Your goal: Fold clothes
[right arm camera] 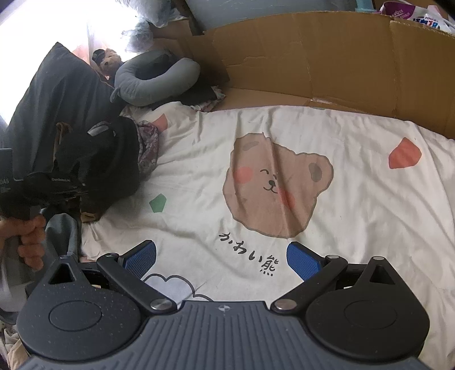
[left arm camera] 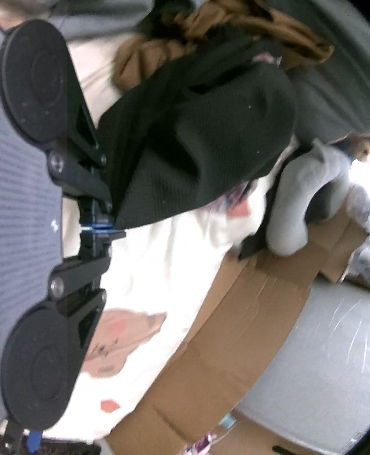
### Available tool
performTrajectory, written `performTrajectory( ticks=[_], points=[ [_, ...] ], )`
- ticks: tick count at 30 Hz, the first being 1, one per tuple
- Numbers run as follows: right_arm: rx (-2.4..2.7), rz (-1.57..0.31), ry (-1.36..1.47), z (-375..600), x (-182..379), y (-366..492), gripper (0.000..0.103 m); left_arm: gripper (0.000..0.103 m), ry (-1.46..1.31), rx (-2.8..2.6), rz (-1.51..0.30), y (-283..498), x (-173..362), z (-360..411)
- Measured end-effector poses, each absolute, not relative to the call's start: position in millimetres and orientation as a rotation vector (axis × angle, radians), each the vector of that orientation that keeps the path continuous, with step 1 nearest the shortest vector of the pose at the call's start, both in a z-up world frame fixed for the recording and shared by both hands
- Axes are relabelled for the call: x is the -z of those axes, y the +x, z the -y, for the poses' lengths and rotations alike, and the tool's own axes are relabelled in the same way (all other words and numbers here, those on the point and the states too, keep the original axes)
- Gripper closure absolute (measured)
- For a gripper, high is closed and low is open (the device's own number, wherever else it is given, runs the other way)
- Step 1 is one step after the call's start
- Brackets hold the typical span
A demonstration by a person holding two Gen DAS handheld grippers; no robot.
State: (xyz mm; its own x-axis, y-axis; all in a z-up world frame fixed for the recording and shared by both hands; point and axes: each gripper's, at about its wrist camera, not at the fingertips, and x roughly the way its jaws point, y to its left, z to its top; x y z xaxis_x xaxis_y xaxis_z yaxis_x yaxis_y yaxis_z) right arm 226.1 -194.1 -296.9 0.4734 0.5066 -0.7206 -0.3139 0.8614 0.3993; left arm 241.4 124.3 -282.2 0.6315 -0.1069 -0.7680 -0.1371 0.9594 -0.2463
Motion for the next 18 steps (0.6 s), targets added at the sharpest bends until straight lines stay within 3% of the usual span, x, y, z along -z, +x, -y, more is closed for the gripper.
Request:
performTrajectory(
  ticks=[18],
  points=[
    [-0.538,-0.962,0.323,198,296,229,0.003,0.102,-0.389,0.282,-1.014,220,324,-34]
  ],
)
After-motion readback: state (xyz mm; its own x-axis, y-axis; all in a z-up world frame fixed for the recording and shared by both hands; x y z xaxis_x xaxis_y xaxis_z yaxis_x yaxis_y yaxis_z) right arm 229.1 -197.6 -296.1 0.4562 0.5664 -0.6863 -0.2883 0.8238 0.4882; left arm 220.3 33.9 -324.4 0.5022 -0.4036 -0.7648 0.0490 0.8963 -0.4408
